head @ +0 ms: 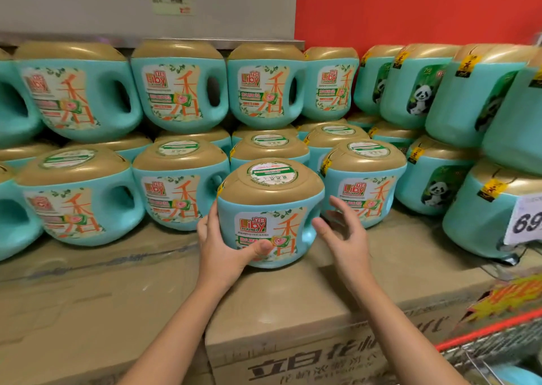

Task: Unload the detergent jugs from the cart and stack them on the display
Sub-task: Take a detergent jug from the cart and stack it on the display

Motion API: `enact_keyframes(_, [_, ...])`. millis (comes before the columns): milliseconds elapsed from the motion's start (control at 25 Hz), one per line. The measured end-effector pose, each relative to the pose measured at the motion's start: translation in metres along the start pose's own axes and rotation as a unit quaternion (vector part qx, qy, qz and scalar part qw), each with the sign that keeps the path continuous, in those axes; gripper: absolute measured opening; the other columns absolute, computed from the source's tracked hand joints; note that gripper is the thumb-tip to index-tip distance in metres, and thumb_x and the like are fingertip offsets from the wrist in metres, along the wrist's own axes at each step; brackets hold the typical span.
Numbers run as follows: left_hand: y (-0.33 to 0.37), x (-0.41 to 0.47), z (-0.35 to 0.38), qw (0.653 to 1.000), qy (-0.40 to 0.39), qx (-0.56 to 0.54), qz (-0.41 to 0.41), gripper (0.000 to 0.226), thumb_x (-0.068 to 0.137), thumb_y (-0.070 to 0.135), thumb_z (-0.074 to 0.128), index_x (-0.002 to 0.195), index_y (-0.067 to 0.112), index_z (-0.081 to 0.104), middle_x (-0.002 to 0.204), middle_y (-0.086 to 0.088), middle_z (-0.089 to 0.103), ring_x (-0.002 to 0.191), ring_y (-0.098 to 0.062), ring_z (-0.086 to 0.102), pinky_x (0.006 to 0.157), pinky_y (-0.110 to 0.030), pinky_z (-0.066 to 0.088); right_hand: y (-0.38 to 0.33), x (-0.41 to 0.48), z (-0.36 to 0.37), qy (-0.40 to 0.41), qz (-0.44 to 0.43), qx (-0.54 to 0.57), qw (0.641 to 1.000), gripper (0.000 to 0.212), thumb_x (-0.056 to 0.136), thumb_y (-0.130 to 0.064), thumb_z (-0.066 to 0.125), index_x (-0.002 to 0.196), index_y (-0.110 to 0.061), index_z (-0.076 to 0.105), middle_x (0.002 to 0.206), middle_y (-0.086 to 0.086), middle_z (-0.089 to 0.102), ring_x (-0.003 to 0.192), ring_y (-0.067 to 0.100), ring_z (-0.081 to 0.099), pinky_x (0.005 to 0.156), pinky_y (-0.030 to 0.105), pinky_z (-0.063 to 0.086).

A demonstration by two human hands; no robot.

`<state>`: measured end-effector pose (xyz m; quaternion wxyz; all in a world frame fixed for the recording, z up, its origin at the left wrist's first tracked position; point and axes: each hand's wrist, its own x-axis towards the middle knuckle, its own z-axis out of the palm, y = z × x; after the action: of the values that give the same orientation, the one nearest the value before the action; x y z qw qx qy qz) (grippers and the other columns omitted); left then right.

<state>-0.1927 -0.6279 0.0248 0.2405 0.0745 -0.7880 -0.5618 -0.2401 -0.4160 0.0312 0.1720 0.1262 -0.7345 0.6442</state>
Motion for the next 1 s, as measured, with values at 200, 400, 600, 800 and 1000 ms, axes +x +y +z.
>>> enact_keyframes(200, [-0.003,0.011,0.016,0.998,0.050,0.016,-0.026,0.129,0.030,0.071,0.079,0.143,0.032,0.032,0.140,0.010,0.039,0.129,-0.013,0.044,0.108,-0.042,0.041,0.029,0.041,-0.046,0.168,-0.008,-0.183,0.969,0.095,0.066,-0.034,0.086,0.141,-0.007,0.035,0.140,0.013,0.038,0.133,0.026,0.036,0.111,0.046,0.034])
enact_keyframes(400, [0.001,0.009,0.034,0.996,0.084,0.006,-0.032,0.124,0.029,0.068,0.086,0.137,0.027,0.041,0.130,0.010,0.047,0.124,-0.018,0.050,0.102,-0.041,0.046,0.054,0.062,-0.043,0.118,0.031,-0.160,0.979,0.130,0.052,-0.025,0.094,0.150,-0.017,0.010,0.153,0.009,0.029,0.141,0.026,0.031,0.115,0.050,0.029])
enact_keyframes(600, [-0.001,0.008,0.039,0.995,0.095,0.014,-0.018,0.117,0.031,0.068,0.079,0.136,0.035,0.040,0.118,0.023,0.050,0.119,-0.016,0.054,0.098,-0.041,0.049,0.064,0.065,-0.048,0.150,0.065,-0.154,0.975,0.123,0.049,-0.030,0.094,0.145,-0.029,0.016,0.146,0.006,0.041,0.133,0.025,0.042,0.109,0.048,0.038])
enact_keyframes(800, [0.005,0.003,0.040,0.994,0.099,0.036,-0.021,0.115,0.035,0.073,0.077,0.136,0.038,0.035,0.118,0.021,0.046,0.114,-0.009,0.050,0.096,-0.034,0.047,0.064,0.062,-0.051,0.138,0.054,-0.148,0.978,0.112,0.056,-0.028,0.093,0.145,-0.017,0.025,0.143,0.006,0.043,0.134,0.024,0.039,0.110,0.040,0.035])
enact_keyframes(1000, [0.015,-0.018,0.036,0.990,0.129,0.052,0.006,0.088,0.070,0.053,0.078,0.140,0.018,0.038,0.138,0.003,0.034,0.129,-0.023,0.042,0.106,-0.045,0.042,0.037,0.029,-0.060,0.182,0.008,-0.141,0.973,0.075,0.077,-0.022,0.080,0.138,-0.006,0.040,0.135,0.008,0.048,0.128,0.028,0.041,0.106,0.036,0.037])
